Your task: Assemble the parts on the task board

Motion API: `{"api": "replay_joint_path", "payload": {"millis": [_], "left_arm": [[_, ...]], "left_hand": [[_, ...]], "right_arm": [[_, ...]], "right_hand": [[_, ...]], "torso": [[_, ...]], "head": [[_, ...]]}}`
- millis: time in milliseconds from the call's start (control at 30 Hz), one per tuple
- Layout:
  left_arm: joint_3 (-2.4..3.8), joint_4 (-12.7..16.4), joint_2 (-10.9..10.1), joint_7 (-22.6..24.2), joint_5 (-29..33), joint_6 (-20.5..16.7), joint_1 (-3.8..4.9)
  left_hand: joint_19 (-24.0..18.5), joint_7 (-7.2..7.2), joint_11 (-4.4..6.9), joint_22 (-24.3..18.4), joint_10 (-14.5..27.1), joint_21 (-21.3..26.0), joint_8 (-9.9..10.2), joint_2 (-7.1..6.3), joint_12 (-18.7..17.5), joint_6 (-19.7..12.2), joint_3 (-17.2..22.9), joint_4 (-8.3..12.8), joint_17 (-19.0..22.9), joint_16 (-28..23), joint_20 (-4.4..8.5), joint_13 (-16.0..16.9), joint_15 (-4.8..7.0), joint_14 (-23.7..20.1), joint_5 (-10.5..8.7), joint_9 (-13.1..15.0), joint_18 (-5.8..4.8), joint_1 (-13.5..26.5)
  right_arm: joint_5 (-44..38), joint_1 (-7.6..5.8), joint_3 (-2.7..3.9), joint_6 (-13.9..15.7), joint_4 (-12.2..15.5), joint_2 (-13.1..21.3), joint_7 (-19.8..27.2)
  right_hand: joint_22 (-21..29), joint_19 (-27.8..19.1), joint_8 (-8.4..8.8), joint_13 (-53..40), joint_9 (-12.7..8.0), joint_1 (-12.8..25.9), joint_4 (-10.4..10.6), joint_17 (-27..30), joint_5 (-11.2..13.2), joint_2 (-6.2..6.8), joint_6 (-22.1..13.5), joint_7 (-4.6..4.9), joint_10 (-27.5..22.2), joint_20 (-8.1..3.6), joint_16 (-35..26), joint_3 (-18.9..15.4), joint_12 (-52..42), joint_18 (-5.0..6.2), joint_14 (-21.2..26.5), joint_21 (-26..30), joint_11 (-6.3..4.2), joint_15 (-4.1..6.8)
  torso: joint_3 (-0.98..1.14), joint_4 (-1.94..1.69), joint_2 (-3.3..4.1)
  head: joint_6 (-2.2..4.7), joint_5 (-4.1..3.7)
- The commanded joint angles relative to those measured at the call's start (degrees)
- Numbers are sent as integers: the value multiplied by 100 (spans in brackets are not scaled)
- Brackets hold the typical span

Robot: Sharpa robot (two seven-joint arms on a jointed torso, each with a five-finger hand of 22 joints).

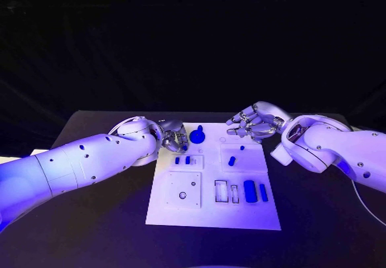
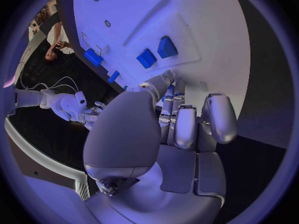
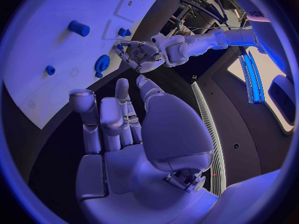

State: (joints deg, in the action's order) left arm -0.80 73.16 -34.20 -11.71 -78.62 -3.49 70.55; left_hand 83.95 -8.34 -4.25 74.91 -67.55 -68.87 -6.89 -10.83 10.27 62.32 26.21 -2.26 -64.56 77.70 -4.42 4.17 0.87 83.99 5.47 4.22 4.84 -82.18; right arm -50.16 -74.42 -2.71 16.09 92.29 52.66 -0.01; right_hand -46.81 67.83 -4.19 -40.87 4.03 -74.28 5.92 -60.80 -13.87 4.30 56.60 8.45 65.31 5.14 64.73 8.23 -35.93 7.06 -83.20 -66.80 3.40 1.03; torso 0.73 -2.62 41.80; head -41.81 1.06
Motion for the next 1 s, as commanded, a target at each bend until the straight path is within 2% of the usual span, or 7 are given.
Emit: {"api": "replay_joint_path", "payload": {"millis": [33,233,367,500,700,833,1000], "left_arm": [[3,-1,10,-6,9,10,1],[3,-8,11,-8,25,-46,1],[3,-47,1,-83,38,-170,1],[4,-74,-35,-109,63,-219,2],[31,19,-232,-49,490,-94,19],[72,145,-434,12,1084,-15,93],[106,302,-702,237,2003,-92,207]], "left_hand": [[35,-21,-43,300,109,99,84,-64,-81,-121,-25,-21,67,-47,-64,-23,-59,102,-6,-31,-37,121],[10,-34,-70,265,193,175,206,-143,-156,-289,-109,-26,125,-67,-97,-30,-83,80,-8,-52,-21,191],[-96,-97,-134,68,465,547,335,-219,-307,-667,-330,-7,303,-152,-148,-44,-131,20,2,-59,49,212],[-141,-118,-157,-40,596,743,313,-182,-355,-763,-551,21,418,-204,-176,-35,-149,-13,6,-46,84,156],[-179,-55,-148,-164,781,961,313,-154,-393,-904,-1005,67,553,-266,-182,-30,-141,-60,1,-46,120,60],[-183,-20,-151,-258,882,1123,285,-12,-340,-928,-1567,35,584,-258,-182,-20,-146,-65,12,-37,140,-62],[-167,-79,-141,-286,636,1172,122,291,-168,-588,-1482,59,586,-241,-172,14,-128,-61,24,13,143,-270]], "right_arm": [[-48,5,0,-80,2,-2,56],[-48,6,0,-88,-1,-3,57],[-48,6,0,-111,-10,-9,37],[-54,6,0,-103,-33,-11,10],[-487,7,0,-219,-145,7,-172],[-902,7,0,-275,-286,8,-310],[-1513,8,0,-284,-447,-10,-473]], "right_hand": [[5,-24,-31,5,9,-11,2,2,-21,-43,-32,-6,-42,-2,-37,-39,-32,114,16,18,-11,-2],[5,-24,-31,5,9,-11,2,2,-21,-43,-32,-6,-42,-2,-37,-39,-32,114,16,18,-11,-2],[-2,-19,-31,6,9,-12,3,-13,-21,-43,-34,-5,-43,-2,-25,-41,-33,113,12,15,-11,-2],[52,-40,-27,24,7,-30,6,44,-23,-51,-45,-2,-79,-2,-83,-47,-7,123,31,45,-8,-4],[384,-181,-36,717,9,-139,108,799,-8,-96,-66,68,-540,50,-897,-66,830,172,300,285,81,-75],[421,-147,-80,1422,16,-281,115,1041,50,-72,10,96,-503,82,-1162,-47,1484,181,280,332,143,-130],[305,-20,-134,2009,21,-587,-14,1011,234,-110,144,77,-283,63,-1145,134,1948,158,161,270,126,-84]], "torso": [[-1,0,0],[-2,1,1],[1,1,0],[6,2,1],[-3,11,6],[1,-4,-6],[0,-8,-5]], "head": [[0,5],[2,3],[-3,1],[0,-2],[-2,-24],[-10,-40],[4,-37]]}}
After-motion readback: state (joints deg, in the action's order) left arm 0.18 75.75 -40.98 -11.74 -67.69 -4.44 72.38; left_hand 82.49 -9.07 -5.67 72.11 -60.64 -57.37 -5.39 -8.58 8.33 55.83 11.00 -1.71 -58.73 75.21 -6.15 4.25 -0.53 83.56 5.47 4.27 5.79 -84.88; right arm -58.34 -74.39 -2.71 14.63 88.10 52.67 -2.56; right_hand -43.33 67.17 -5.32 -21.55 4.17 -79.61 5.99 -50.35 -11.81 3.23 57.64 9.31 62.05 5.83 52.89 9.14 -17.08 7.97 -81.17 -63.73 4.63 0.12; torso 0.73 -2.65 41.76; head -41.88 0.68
